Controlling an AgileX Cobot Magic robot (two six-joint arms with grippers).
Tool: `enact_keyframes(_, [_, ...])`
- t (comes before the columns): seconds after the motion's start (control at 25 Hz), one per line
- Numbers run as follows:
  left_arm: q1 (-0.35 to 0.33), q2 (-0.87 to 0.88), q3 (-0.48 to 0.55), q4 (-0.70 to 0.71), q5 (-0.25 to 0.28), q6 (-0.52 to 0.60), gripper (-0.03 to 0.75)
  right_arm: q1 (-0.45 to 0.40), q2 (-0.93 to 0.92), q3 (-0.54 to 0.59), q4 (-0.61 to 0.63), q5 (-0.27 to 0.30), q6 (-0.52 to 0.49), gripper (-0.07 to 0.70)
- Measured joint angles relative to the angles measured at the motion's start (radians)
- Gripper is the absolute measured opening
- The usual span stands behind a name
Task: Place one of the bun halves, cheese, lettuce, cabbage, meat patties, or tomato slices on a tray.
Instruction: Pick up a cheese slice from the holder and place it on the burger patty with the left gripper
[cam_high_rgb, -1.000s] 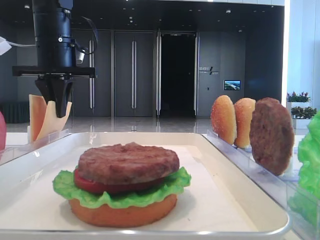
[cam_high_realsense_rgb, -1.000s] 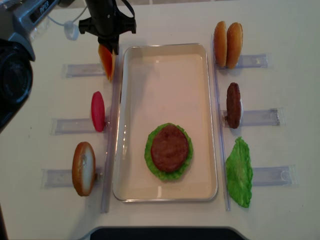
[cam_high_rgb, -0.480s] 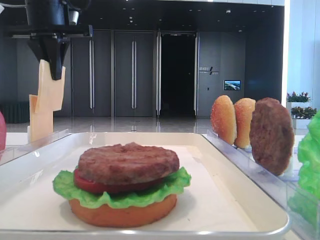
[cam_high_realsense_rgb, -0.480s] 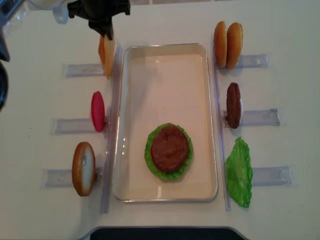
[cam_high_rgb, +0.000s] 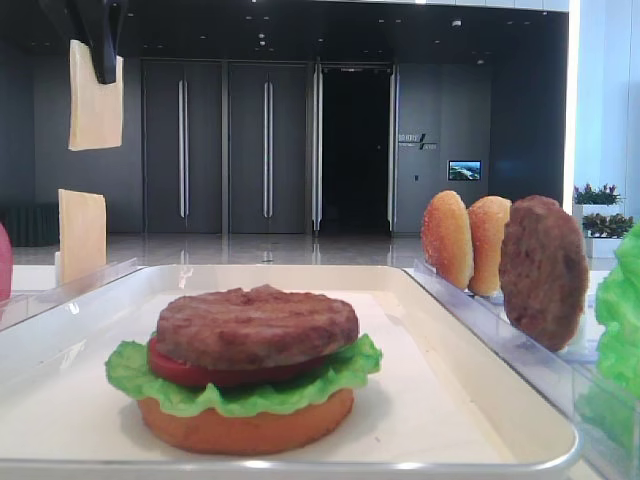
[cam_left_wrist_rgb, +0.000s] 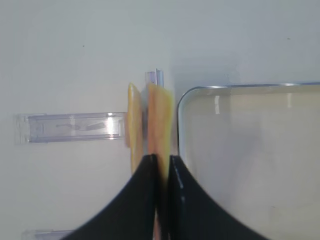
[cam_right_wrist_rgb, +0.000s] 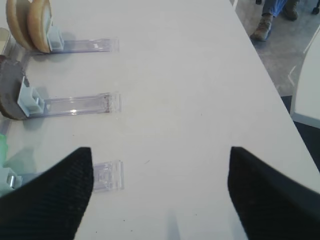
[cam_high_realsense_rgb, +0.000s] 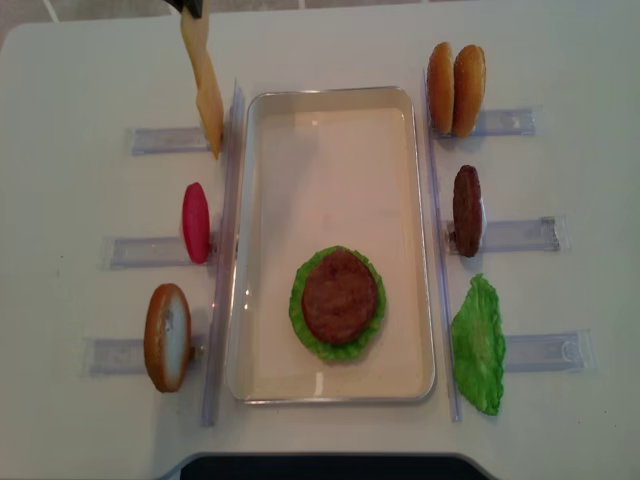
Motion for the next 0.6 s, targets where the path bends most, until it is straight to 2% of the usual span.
enact_keyframes(0.4, [0.0,-0.021,0.004,-0.05,0.001,-0.006,0.027,0.0,0.0,0.0,0.0,0.0,0.0,0.556])
enact_keyframes(0.6, [0.0,-0.092,0.088,-0.042,0.001,-0.006,0.027,0.0,0.0,0.0,0.0,0.0,0.0,0.556])
